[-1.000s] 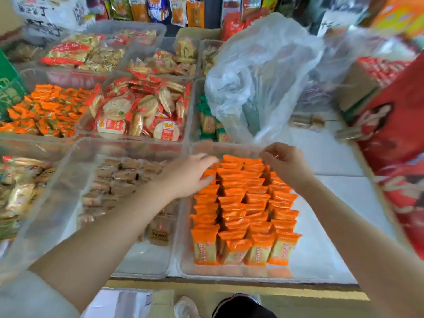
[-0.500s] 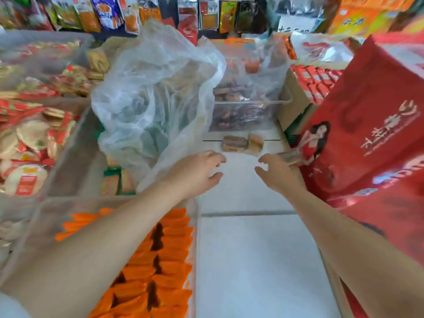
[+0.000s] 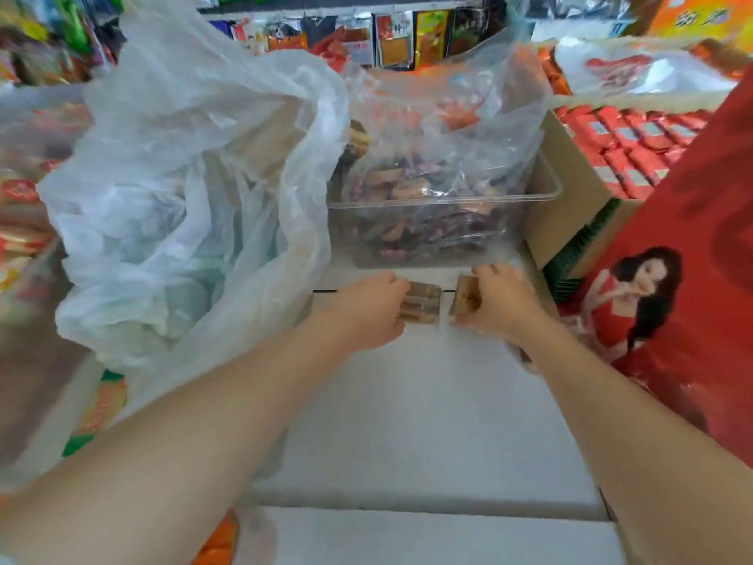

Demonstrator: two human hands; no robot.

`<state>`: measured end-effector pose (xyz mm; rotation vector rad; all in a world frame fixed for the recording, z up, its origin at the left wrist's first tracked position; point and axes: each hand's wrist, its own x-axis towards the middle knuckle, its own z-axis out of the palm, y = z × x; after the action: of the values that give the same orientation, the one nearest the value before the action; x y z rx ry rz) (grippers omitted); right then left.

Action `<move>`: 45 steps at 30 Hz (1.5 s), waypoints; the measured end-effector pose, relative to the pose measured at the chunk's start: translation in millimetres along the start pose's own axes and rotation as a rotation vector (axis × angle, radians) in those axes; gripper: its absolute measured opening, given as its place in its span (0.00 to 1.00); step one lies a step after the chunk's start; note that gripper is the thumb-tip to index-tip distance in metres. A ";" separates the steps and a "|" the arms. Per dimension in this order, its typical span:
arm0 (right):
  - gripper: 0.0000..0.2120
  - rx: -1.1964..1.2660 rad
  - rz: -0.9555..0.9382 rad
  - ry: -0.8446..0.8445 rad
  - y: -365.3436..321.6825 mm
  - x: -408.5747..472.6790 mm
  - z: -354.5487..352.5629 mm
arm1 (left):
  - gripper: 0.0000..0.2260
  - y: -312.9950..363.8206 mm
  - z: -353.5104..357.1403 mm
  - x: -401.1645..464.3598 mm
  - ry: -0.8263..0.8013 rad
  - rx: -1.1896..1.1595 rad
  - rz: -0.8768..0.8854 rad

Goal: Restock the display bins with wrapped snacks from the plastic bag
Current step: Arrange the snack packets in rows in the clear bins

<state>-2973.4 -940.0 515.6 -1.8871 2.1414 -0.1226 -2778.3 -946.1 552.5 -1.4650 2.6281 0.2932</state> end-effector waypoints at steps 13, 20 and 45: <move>0.41 1.382 0.225 0.155 -14.6 -100.8 -28.2 | 0.24 0.9 43.5 30.4 -0.071 0.129 -0.159; 0.29 1.887 0.306 -0.054 -29.3 -157.7 -52.8 | 0.22 23.5 -5.5 -50.8 -0.250 -0.283 -0.197; 0.29 1.362 0.075 -0.515 -377.9 -313.2 -28.1 | 0.12 -160.9 -68.9 -497.9 0.427 -1.227 -0.599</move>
<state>-2585.9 -689.2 684.9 -0.8589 1.1548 -0.7491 -2380.6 -631.8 699.6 -2.7540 2.0133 1.8919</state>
